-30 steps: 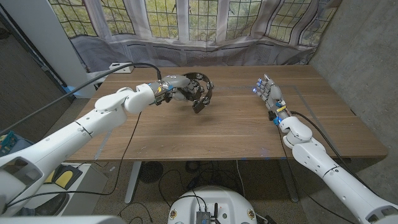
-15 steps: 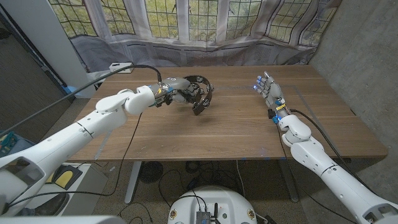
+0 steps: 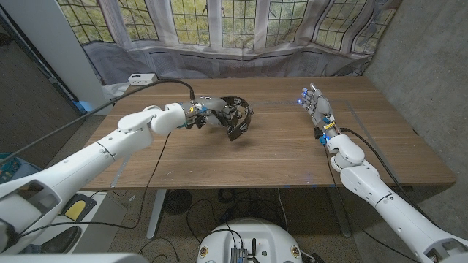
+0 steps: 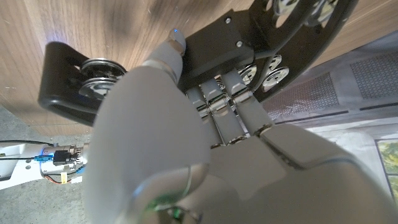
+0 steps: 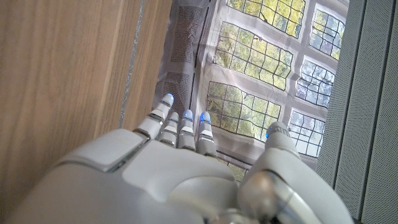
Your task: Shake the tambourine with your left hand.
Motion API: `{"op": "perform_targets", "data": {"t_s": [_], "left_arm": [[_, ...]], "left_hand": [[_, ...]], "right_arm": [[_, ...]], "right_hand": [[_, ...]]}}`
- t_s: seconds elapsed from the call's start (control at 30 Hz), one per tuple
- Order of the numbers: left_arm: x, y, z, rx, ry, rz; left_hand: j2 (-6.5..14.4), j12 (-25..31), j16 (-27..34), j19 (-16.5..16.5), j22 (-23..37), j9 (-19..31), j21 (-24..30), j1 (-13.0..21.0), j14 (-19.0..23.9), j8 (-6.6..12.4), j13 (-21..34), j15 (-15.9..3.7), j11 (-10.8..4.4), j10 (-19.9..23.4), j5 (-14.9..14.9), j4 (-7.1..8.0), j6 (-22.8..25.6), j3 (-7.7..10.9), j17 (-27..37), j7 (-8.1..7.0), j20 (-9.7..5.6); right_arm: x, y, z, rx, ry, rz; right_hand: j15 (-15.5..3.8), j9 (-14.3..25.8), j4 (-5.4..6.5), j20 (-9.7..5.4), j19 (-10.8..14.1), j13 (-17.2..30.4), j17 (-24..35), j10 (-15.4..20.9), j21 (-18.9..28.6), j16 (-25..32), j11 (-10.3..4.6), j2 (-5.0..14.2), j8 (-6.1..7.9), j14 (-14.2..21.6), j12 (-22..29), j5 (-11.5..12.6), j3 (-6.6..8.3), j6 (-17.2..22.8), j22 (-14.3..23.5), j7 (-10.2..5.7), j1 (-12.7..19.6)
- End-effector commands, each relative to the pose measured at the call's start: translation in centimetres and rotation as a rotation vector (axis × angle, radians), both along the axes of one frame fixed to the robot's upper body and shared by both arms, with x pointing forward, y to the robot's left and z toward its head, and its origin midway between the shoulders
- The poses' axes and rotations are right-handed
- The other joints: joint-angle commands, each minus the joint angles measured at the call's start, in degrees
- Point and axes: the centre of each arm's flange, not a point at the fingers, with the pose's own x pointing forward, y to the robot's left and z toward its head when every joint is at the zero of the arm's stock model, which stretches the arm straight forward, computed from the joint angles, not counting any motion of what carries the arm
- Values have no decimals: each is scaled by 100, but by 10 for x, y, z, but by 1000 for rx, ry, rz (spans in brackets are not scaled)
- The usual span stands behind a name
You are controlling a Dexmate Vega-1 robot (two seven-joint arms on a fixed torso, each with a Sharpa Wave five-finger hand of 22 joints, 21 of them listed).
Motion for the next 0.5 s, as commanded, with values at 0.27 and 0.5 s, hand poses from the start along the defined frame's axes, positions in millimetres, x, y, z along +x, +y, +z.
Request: {"op": "perform_targets", "data": {"t_s": [0.27, 0.5], "left_arm": [[14, -8, -16, 45, -2, 31], [18, -11, -20, 61, 13, 32]], "left_hand": [[557, -37, 64, -24, 18, 20, 45, 22, 477, 13, 196, -426, -97, 160, 35, 32, 19, 80, 386, 3, 9], [554, -50, 55, -31, 18, 15, 56, 27, 459, 11, 197, -424, -99, 168, 37, 28, 25, 85, 389, -6, 6]], "right_arm": [[3, 2, 0, 2, 6, 4], [3, 1, -1, -1, 8, 3]], "right_hand": [[-2, 26, -7, -47, 38, 24, 16, 73, 22, 3, -16, 7, -17, 21, 14, 15, -5, 47, 21, 53, 64], [-3, 26, -5, -43, 41, 24, 17, 74, 23, 4, -14, 10, -25, 25, 11, 14, -5, 41, 20, 58, 65]]}}
